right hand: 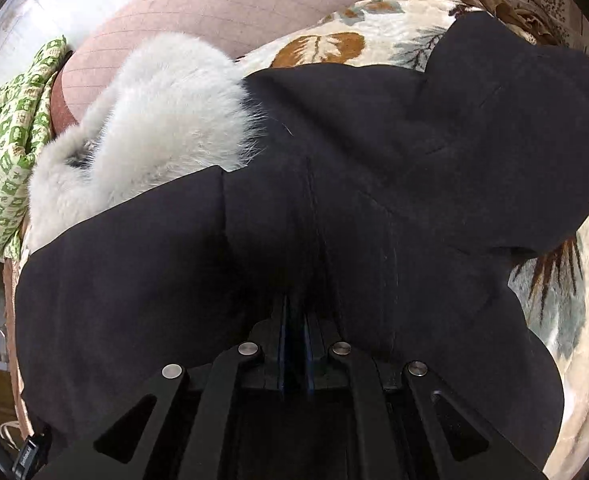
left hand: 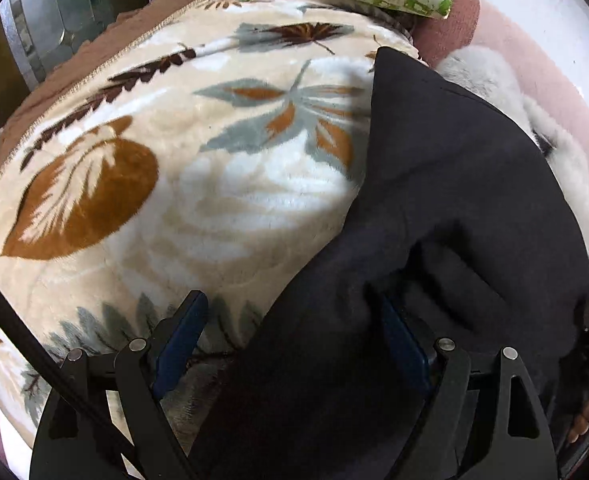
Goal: Fold large clothes
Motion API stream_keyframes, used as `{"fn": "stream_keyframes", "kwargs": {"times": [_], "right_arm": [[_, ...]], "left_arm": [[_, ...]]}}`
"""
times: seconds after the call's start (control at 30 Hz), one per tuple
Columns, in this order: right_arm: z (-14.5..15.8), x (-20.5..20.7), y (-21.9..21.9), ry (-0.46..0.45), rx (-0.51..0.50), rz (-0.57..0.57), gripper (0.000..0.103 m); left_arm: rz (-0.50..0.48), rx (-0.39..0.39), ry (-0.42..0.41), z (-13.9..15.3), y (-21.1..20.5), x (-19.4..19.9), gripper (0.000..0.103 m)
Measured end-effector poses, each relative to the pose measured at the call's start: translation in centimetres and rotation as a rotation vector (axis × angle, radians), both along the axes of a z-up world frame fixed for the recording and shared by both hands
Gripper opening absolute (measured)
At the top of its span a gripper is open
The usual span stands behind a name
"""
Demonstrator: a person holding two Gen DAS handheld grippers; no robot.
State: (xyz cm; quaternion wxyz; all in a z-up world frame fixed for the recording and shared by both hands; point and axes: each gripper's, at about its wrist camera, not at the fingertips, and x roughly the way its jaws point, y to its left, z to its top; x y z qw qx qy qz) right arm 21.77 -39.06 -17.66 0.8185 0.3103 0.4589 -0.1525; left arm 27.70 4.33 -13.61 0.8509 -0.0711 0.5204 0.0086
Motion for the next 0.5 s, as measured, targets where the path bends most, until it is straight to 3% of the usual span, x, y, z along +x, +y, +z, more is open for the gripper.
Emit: {"fn": "stream_keyframes", "kwargs": {"times": [0.1,0.17,0.23,0.3,0.43,0.5], "right_arm": [[0.6,-0.5,0.2,-0.014,-0.008,-0.008,0.012],[2.5,-2.0,-0.2,-0.074,0.024,-0.005,0.032],[4.8,-4.5,-1.3,-0.196,0.072,-0.005,0.066],[6.9,-7.6,-2.8,-0.269,0.027,-0.033,0.077],[7.3,-12.7,-7.8,-0.220,-0.138,-0.123,0.080],[5.7,-15.1,-11.4,-0.166,-0.139,-0.217,0.080]], "left_arm": [[-0.015,-0.004,-0.028,0.9,-0.4,-0.7,0.085],[-0.022,-0.003,-0.068,1.8,-0.6,-1.6,0.085],[-0.036,0.019,-0.134,3.3,-1.2,-3.0,0.085],[-0.061,0.020,-0.178,4.4,-1.8,-3.9,0.085],[-0.122,-0.001,-0.269,6.4,-3.5,-5.7,0.085],[-0.149,0.007,-0.300,6.7,-4.5,-6.4,0.085]]}}
